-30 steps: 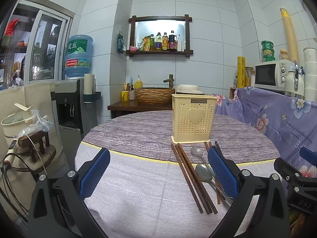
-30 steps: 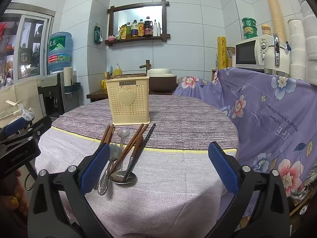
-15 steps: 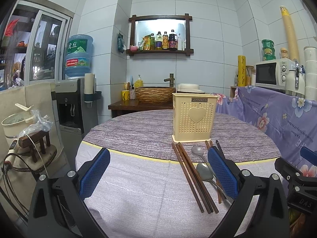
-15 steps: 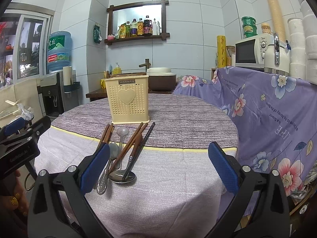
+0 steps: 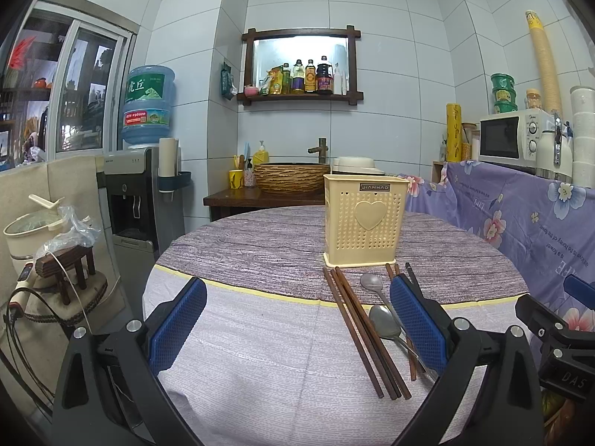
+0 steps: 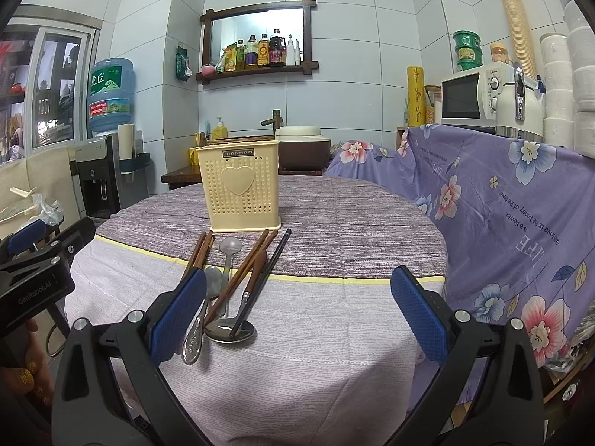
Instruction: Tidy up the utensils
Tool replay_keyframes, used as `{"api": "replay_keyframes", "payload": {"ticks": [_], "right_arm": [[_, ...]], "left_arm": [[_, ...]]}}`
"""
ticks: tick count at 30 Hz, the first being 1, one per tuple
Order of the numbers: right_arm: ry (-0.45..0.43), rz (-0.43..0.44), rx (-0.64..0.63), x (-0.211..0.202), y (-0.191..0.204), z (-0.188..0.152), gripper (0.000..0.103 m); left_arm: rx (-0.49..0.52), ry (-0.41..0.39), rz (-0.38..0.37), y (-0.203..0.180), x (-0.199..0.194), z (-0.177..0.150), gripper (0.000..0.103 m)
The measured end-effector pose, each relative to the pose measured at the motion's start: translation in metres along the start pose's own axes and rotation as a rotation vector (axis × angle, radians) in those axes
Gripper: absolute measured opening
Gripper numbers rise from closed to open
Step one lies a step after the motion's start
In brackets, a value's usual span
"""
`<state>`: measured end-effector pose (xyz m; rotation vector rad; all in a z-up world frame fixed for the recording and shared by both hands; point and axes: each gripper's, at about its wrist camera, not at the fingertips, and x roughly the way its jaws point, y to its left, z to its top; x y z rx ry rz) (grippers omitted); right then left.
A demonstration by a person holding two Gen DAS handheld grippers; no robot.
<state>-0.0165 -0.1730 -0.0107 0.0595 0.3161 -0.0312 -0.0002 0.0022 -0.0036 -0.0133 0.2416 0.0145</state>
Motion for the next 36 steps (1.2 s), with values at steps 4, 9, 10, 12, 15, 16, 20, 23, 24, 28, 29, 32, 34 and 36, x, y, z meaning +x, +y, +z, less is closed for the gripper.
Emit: {"api": "replay_keyframes", "payload": {"ticks": [4,9,10,12,15,16,20,23,24,28,29,32,34,36], "right_arm": [[0.000,0.000,0.000,0.0000,0.0003,0.0005,0.098],[0.000,0.000,-0.002,-0.0001,0.0004,0.0010,0.098],[0.000,0.000,-0.002,0.0001,0.0002,0.0005,0.098],[0.000,0.000,-0.003,0.0000,0.0004,0.0009,0.098],[0.001,-0.001,-0.003,0.0001,0.0002,0.0007,0.098],[0.000,-0.002,-0.003,0.0000,0.0004,0.0009,0.098],[0.000,-0.001,-0.003,0.0007,-0.0004,0.0007,0.098],[0.002,-0.002,-0.004,0.0017,-0.0011,-0.0001,0.098],[0.002,-0.002,-0.005,0.0018,-0.0016,-0.0008,0.098],[0.003,-0.003,-0.005,0.0029,-0.0026,-0.0026,0.098],[0.002,-0.002,-0.005,0.0026,-0.0021,-0.0015,0.098],[0.003,-0.003,-0.005,0.0029,-0.0029,-0.0025,0.098],[0.003,-0.002,-0.005,0.0032,-0.0030,-0.0032,0.098],[0.004,-0.002,-0.006,0.0032,-0.0026,-0.0027,0.098]], "left_arm": [[0.001,0.001,0.001,0.0004,-0.0001,-0.0002,0.098],[0.002,0.002,0.002,0.0010,0.0003,-0.0003,0.098],[0.003,0.002,0.002,0.0014,0.0001,-0.0003,0.098],[0.005,0.002,0.001,0.0010,0.0001,-0.0002,0.098],[0.003,0.002,0.002,0.0010,0.0001,0.0000,0.098],[0.003,0.002,0.002,0.0022,-0.0001,0.0000,0.098],[0.004,0.004,0.003,0.0011,0.0003,-0.0004,0.098],[0.006,0.005,0.004,0.0022,-0.0001,-0.0006,0.098],[0.006,0.004,0.003,0.0017,0.0002,-0.0007,0.098],[0.005,0.003,0.004,0.0033,-0.0001,-0.0012,0.098],[0.005,0.004,0.004,0.0037,-0.0003,-0.0013,0.098],[0.006,0.004,0.003,0.0039,-0.0003,-0.0014,0.098],[0.005,0.004,0.003,0.0026,0.0003,-0.0011,0.098],[0.006,0.006,0.001,0.0036,0.0000,-0.0014,0.098]]}}
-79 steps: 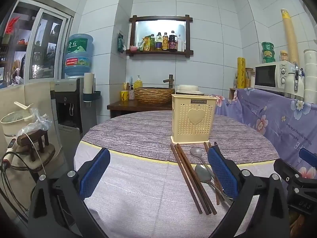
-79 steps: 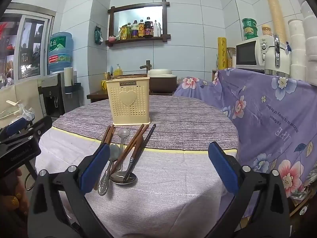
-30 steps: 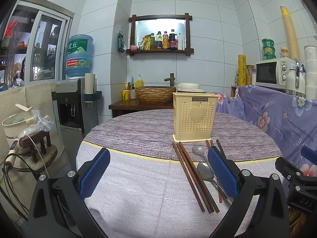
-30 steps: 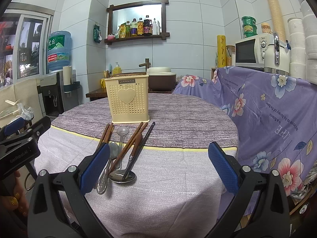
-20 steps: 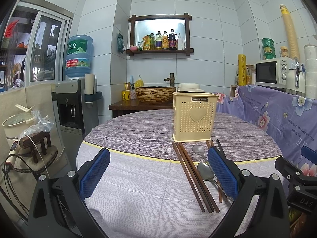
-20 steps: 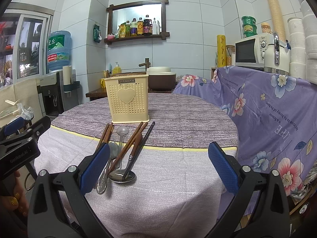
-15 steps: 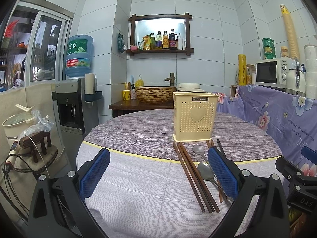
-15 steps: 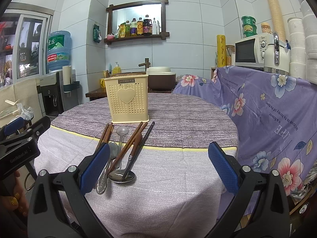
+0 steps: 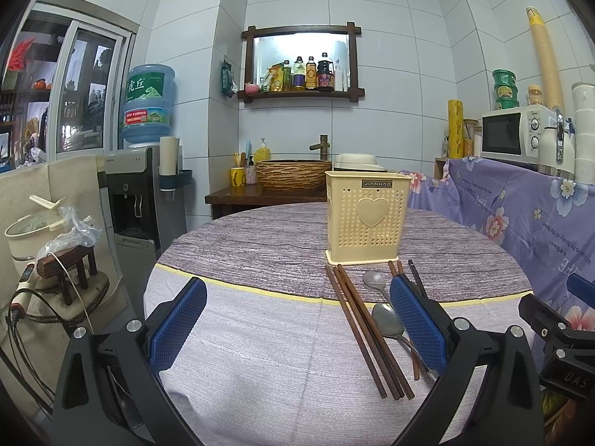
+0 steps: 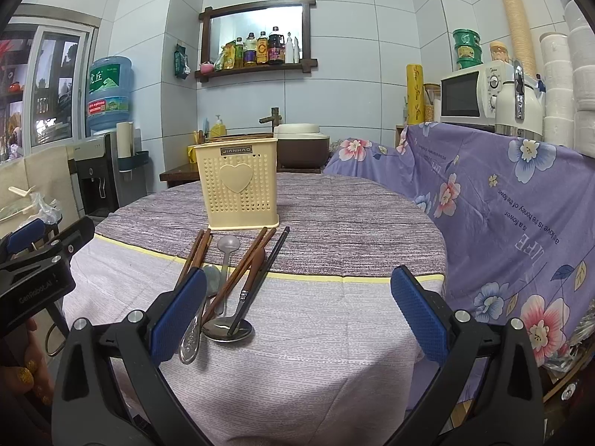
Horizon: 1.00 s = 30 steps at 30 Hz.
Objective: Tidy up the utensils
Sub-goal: 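Move both tools down toward the chopsticks lying beside the cream holder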
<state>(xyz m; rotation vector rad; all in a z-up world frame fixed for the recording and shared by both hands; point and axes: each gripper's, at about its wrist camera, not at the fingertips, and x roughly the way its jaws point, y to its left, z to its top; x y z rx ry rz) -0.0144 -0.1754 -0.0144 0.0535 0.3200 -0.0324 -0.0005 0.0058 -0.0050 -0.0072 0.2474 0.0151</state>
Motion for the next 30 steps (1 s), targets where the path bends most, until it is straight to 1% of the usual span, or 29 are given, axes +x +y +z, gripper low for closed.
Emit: {"api": "replay_keyframes", "payload": {"ticks": [6,9,11,14,15,18,21,24,26,28,30], "right_arm": [[0.009,-0.011,-0.007,0.005,0.000,-0.006,0.098],[0.026,-0.031,-0.019,0.009,-0.001,-0.004,0.098],[0.047,-0.048,-0.030,0.014,-0.004,-0.003,0.098],[0.091,-0.057,-0.038,0.027,-0.011,0.003,0.098],[0.108,-0.059,-0.039,0.031,-0.013,0.005,0.098],[0.165,-0.062,-0.036,0.046,-0.020,0.006,0.098],[0.208,-0.066,-0.037,0.061,-0.024,0.006,0.098],[0.254,-0.062,-0.041,0.075,-0.024,0.008,0.097],[0.281,-0.044,-0.032,0.085,-0.024,0.011,0.097],[0.299,-0.035,-0.036,0.095,-0.022,0.016,0.097],[0.299,-0.041,-0.037,0.101,-0.020,0.021,0.097]], "left_arm": [[0.012,0.010,0.013,0.005,0.001,-0.002,0.098],[0.021,0.039,0.023,0.005,0.009,-0.003,0.098],[0.028,0.083,0.035,0.007,0.017,-0.003,0.098],[0.032,0.197,0.039,0.017,0.039,-0.002,0.098],[0.034,0.224,0.039,0.019,0.045,-0.002,0.098],[0.016,0.314,0.019,0.029,0.066,0.000,0.098],[0.002,0.378,-0.007,0.032,0.082,0.003,0.098],[0.032,0.415,-0.027,0.029,0.097,0.006,0.097],[0.049,0.459,-0.053,0.025,0.109,0.006,0.092],[0.041,0.507,-0.083,0.021,0.122,0.007,0.083],[0.025,0.546,-0.112,0.018,0.133,0.008,0.075]]}}
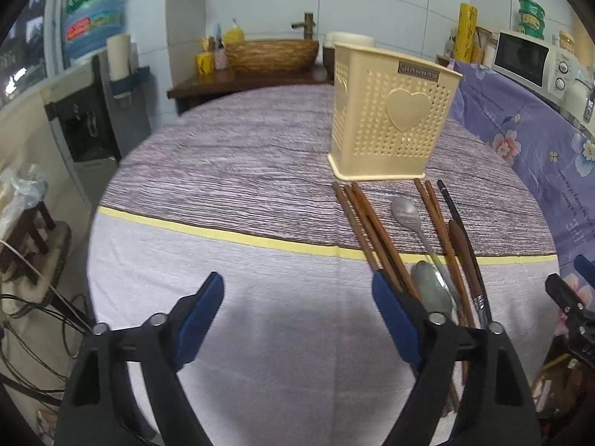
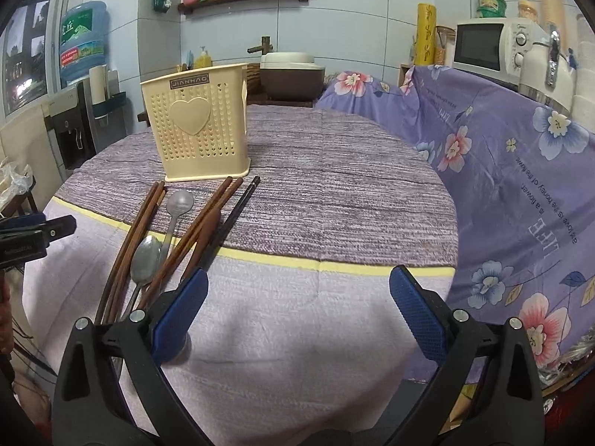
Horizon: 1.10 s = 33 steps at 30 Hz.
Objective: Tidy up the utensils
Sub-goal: 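Move both tools down toward the chopsticks lying beside the cream holder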
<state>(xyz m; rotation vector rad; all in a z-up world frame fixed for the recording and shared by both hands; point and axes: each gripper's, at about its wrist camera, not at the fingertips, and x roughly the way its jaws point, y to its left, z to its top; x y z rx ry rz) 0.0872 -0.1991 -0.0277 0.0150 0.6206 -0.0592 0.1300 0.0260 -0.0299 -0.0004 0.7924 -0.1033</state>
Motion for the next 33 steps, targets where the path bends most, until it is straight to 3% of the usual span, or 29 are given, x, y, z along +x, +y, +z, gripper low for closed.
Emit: {"api": "replay_keyframes", "payload": {"ticks": [7,12,22,27,33], "right_arm": [[0.020,0.018,0.006,0.013,0.008,0.008,0.097],[0.035,0.012,0.013,0.019,0.007,0.009,0.097],[0.059,-0.002,0.016,0.031,0.003,0.017,0.097],[0.075,0.007,0.026,0.041,0.003,0.026,0.097],[0.082,0.016,0.037,0.045,0.009,0.029,0.097]], "left_arm": [[0.017,0.134,-0.074,-0.024,0.038,0.015,0.053],[0.036,0.185,-0.081,-0.039,0.055,0.016,0.047],[0.052,0.203,0.027,-0.020,0.056,0.018,0.047],[-0.021,0.191,-0.025,-0.007,0.052,0.026,0.047],[0.080,0.183,-0.034,-0.043,0.059,0.024,0.049]]}}
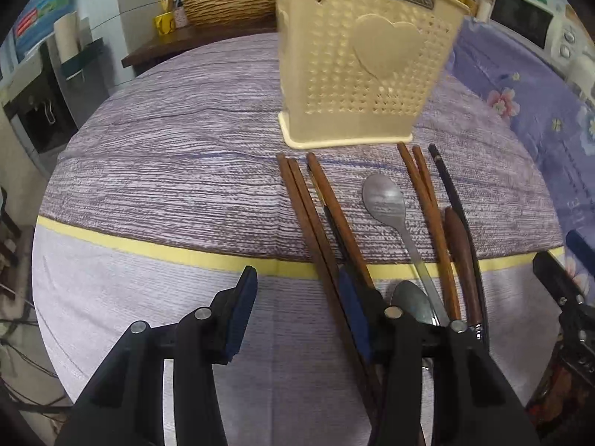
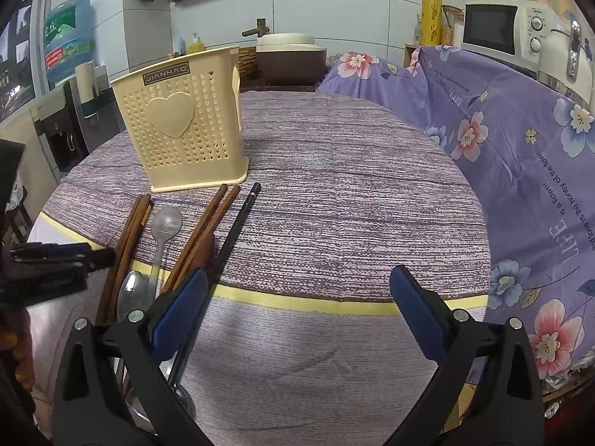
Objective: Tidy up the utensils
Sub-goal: 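Move both tools down toward the chopsticks lying beside the cream holder, then grasp the black chopstick with the right tool while the left tool grasps a brown chopstick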
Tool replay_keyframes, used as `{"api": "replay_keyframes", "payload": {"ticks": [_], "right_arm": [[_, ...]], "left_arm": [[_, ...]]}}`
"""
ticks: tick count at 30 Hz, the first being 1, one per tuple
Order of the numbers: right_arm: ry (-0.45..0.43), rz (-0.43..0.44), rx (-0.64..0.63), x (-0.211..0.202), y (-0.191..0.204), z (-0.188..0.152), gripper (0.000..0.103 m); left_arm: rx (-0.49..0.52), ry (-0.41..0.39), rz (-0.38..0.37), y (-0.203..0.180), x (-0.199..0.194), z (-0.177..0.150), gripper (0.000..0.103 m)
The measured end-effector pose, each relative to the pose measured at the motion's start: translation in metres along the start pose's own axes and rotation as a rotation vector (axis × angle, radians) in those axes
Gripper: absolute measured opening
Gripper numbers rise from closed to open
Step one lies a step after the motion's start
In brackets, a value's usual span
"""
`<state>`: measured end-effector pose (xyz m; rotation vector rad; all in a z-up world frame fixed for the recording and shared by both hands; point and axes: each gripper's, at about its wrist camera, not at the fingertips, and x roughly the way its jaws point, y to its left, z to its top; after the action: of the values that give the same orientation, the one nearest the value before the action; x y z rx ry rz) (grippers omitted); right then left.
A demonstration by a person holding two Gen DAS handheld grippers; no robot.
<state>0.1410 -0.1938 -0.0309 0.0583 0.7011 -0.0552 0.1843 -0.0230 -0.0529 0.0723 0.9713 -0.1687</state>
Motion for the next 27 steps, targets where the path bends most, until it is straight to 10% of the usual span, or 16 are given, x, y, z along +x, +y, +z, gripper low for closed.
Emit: {"api": "replay_keyframes", "payload": {"ticks": [5,15,27], "right_arm": [[0.000,-0.017,-0.016,0.000,-0.001,0.002,0.097],[0.078,0.016,-0.008,0.037,0.009,0.022,0.097],[0.230,0.033,-0.009,0.097,0.041,0.046,0.052]], "left_arm": [[-0.008,0.022,0.072,0.018,-0.002,-0.005,0.049],[-0.073,-0.004,-0.014,0.027,-0.004,0.009,0.049],[-0.097,-0.016,0.000,0.032,-0.001,0.006,0.049]]}}
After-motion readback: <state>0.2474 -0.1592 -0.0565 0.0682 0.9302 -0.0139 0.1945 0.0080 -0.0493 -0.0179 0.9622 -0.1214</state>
